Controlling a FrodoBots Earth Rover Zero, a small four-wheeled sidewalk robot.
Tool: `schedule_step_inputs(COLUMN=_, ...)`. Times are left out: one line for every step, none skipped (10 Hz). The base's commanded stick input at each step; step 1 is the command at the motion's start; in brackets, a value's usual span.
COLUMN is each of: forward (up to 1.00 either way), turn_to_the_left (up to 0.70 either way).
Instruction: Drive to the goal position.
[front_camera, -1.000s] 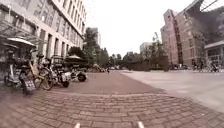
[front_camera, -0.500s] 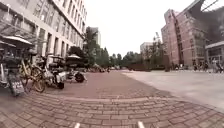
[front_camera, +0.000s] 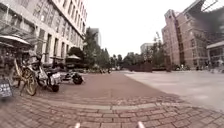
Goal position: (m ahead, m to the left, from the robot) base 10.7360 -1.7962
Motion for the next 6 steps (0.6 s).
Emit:
schedule_step_inputs(forward=0.7, turn_to_the_left=0.0)
schedule_step_inputs(forward=0.7, turn_to_the_left=0.0)
schedule_step_inputs(forward=0.7, turn_to_the_left=0.0)
schedule_step_inputs(forward=0.7, turn_to_the_left=0.0)
schedule_step_inputs(forward=0.7, turn_to_the_left=0.0)
schedule_step_inputs(forward=0.7, turn_to_the_left=0.0)
